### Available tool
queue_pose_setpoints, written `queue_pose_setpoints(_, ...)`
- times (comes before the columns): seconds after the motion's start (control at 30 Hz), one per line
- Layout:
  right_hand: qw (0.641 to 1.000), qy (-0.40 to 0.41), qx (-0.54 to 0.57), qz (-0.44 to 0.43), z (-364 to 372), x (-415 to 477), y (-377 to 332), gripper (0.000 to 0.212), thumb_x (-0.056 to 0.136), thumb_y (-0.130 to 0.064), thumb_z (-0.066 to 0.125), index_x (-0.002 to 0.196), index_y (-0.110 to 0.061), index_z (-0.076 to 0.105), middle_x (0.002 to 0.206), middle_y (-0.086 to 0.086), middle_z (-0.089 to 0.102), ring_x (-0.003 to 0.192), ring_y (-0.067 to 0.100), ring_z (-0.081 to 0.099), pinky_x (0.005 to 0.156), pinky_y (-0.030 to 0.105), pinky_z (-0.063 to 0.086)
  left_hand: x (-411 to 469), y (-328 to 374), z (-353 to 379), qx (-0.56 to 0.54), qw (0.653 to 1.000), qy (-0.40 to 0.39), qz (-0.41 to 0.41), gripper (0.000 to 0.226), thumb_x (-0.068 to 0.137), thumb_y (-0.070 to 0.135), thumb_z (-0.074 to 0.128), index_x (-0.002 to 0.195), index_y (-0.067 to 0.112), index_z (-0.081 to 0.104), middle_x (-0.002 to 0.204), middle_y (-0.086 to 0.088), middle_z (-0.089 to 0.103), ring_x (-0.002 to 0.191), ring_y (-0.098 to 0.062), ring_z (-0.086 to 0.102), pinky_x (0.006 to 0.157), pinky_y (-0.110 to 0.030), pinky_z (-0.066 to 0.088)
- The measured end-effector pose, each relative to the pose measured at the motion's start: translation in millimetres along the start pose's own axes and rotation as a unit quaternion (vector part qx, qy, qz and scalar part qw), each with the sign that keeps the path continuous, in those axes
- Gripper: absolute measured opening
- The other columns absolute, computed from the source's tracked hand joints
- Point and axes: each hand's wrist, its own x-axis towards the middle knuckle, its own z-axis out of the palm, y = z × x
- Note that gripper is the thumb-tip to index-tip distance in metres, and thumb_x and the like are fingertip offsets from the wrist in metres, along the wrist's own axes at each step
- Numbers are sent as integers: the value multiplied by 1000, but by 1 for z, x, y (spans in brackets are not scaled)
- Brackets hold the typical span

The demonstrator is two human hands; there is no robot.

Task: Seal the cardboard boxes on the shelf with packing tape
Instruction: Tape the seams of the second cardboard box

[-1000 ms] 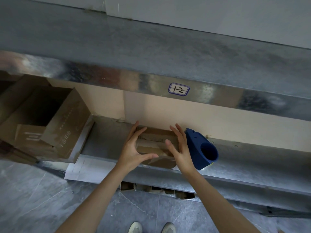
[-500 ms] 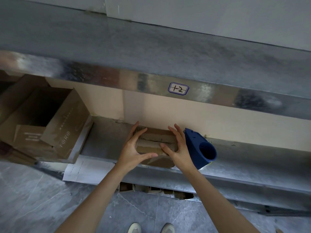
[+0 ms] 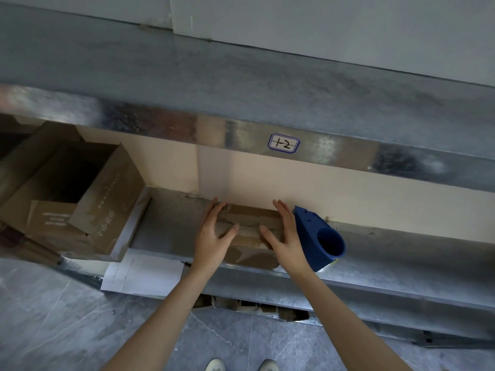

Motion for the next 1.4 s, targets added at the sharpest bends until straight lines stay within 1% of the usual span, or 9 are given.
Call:
queue_pose_setpoints(0.17, 1000, 5, -26, -11, 1, 1, 2, 61, 93, -22, 66, 145, -35, 36, 154, -14, 28, 139, -7, 23, 105, 0, 19, 0, -5, 1, 2, 1000, 12, 10, 61, 86, 17, 75, 137, 33, 46, 152, 5, 39, 140, -9, 36, 117, -33, 33)
queue_pose_setpoints(0.43, 1000, -19, -8, 0, -3, 1, 3, 60, 93, -31, 65, 145, -37, 35, 153, -18, 26, 140, -7, 21, 109, 11, 20, -1, -2, -1, 1, 1000, 1, 7, 63, 85, 25, 76, 138, 33, 44, 155, 7, 35, 141, -7, 33, 118, -35, 32)
queue_pose_setpoints(0.6, 998, -63, -19, 3, -11, 2, -1, 58, 91, -43, 60, 144, -37, 37, 150, -25, 22, 130, -24, 18, 99, -2, 19, -2, 0, -14, 19, 997, -72, 8, 102, 63, 51, 82, 149, 25, 34, 160, 16, 15, 143, 3, 17, 111, -15, 21)
queue_pose_setpoints(0.67, 997, -70, -23, 4, -13, 3, -1, 54, 92, -43, 59, 142, -36, 41, 151, -24, 23, 129, -24, 19, 100, 0, 21, -3, -2, -21, 49, 995, -85, 24, 108, 57, 54, 84, 149, 30, 32, 158, 19, 14, 141, 6, 17, 108, -11, 20)
queue_pose_setpoints(0.93, 998, -57, 14, 4, -19, -4, -4, 30, 100, -36, 52, 130, -34, 55, 133, -12, 49, 125, 0, 46, 104, 21, 37, 7, -7, -41, 15, 1000, 7, -12, 77, 65, 30, 90, 131, 26, 51, 133, 6, 52, 125, -9, 48, 106, -29, 40)
queue_pose_setpoints(1.07, 997, -61, -26, -28, -20, -10, 1, 43, 92, -43, 58, 132, -30, 54, 131, -6, 51, 124, 6, 47, 106, 27, 41, 7, -7, -44, 27, 999, 20, -2, 69, 71, 27, 88, 130, 26, 52, 129, 6, 52, 118, -11, 50, 100, -31, 43)
queue_pose_setpoints(1.2, 996, -66, -56, -37, -21, -13, 3, 52, 84, -49, 65, 133, -35, 52, 130, -7, 45, 119, -1, 47, 102, 26, 45, 5, -6, -40, 22, 999, 24, 12, 57, 76, 19, 84, 125, 29, 55, 127, 7, 54, 112, 0, 53, 98, -35, 49)
queue_pose_setpoints(1.3, 994, -74, -67, -41, -19, -13, 2, 57, 82, -54, 67, 133, -36, 50, 130, -9, 41, 118, 0, 47, 100, 25, 47, 4, -6, -34, 7, 1000, 3, 11, 55, 79, 17, 82, 127, 24, 56, 130, 5, 54, 115, -8, 57, 97, -44, 53)
queue_pose_setpoints(1.4, 991, -85, -89, -52, -15, -13, 1, 66, 78, -64, 63, 135, -32, 50, 131, -9, 39, 119, 3, 47, 98, 24, 48, 2, 1, -28, 3, 1000, -21, 0, 56, 81, 20, 80, 130, 23, 53, 134, 8, 51, 117, 6, 51, 103, -34, 49)
